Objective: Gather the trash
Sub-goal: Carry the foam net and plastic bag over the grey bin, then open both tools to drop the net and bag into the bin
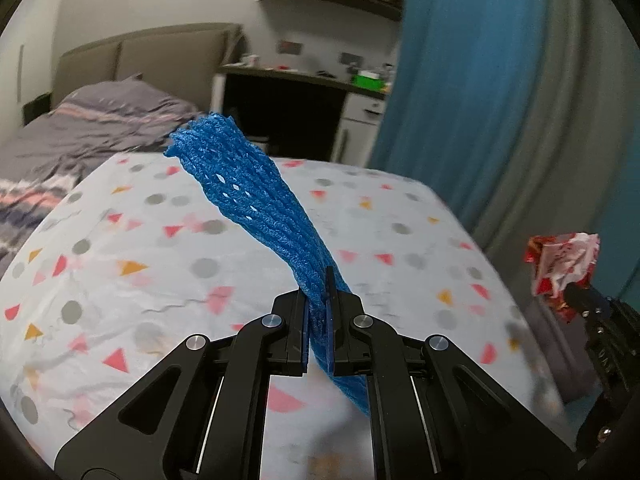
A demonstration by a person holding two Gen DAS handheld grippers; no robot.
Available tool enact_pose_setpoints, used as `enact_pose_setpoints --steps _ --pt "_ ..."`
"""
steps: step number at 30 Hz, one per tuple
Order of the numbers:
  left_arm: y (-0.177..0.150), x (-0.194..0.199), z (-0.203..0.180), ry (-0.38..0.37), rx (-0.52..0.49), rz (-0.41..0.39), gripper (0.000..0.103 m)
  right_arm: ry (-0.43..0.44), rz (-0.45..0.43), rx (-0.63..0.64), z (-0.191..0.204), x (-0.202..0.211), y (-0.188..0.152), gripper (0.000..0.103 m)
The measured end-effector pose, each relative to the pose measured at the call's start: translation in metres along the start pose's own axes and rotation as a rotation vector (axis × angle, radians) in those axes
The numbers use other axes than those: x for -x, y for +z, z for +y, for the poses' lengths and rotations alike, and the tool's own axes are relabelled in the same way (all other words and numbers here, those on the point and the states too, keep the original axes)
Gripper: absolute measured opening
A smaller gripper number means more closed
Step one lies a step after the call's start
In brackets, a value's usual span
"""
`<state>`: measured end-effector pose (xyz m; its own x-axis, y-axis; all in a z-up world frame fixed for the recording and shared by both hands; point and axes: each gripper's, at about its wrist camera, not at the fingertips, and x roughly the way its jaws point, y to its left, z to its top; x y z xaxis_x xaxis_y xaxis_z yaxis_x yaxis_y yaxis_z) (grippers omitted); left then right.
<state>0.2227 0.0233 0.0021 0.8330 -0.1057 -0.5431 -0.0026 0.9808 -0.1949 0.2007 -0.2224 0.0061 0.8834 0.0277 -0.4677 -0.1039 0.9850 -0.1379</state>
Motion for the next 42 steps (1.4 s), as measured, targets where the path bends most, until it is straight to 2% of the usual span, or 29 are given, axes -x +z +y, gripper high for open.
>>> enact_pose_setpoints --steps 10,22,30,42 --pt "-0.01 0.024 -0.114 -0.197 -0.153 0.01 0.006 -0.043 -0.026 -0.066 -0.045 0.031 -0.02 0.016" --pt "-0.031 0.024 -0.251 -0.414 -0.329 0.029 0.006 -0.152 -0.017 -0.188 -0.123 0.049 -0.052 0.016" --pt "-0.046 -0.003 -0.304 -0.53 -0.332 0.101 0.006 -0.215 0.011 -0.273 -0.173 0.054 -0.078 0.017" --pt "-0.059 -0.054 -0.337 -0.569 -0.342 0.21 0.006 -0.201 0.063 -0.341 -0.195 0.037 -0.094 0.018"
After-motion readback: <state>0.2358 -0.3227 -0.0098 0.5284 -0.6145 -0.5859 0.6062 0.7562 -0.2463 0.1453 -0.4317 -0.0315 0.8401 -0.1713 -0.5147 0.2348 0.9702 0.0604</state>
